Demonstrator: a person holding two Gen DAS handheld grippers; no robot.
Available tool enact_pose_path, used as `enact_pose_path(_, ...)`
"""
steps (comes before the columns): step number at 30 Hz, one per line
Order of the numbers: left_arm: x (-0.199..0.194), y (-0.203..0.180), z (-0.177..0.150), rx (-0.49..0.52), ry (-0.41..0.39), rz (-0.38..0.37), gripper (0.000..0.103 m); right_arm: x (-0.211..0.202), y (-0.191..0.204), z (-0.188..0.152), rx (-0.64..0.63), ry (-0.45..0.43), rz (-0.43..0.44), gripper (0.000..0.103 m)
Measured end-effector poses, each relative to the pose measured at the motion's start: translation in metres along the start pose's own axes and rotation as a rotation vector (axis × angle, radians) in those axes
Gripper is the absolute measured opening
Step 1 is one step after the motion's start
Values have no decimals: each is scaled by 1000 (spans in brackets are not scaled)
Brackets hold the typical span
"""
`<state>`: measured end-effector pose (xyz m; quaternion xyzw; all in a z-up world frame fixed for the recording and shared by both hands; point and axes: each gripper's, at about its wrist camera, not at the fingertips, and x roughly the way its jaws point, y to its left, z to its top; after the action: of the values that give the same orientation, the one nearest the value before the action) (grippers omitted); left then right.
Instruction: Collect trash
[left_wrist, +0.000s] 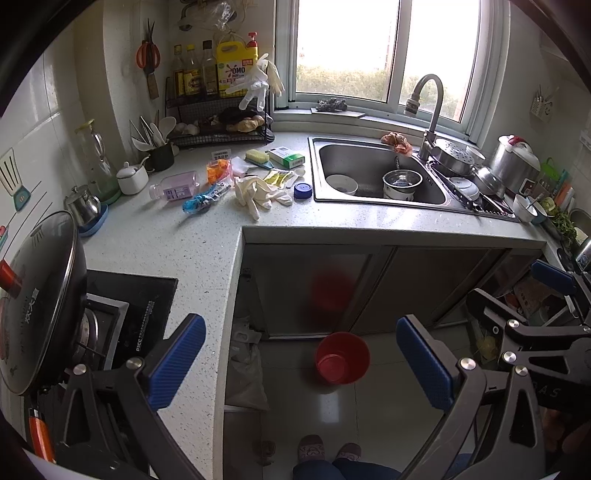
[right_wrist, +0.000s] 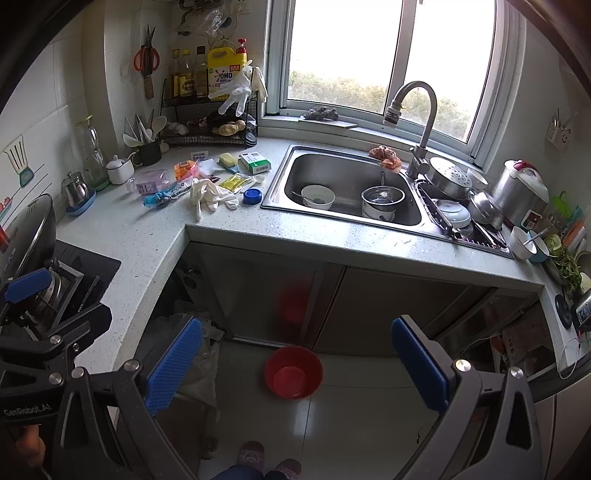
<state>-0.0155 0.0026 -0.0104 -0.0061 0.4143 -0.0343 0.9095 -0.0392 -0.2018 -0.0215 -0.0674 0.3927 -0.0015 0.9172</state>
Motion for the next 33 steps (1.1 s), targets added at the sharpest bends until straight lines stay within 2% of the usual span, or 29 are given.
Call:
enact_pose_path(22, 5, -11, -1, -14, 14, 7, 103, 3, -4, 4, -19, 11, 12, 103)
enact_pose_path(33, 32, -11, 24, -19, 10, 82, 103, 34, -2, 28, -53, 12, 64, 103)
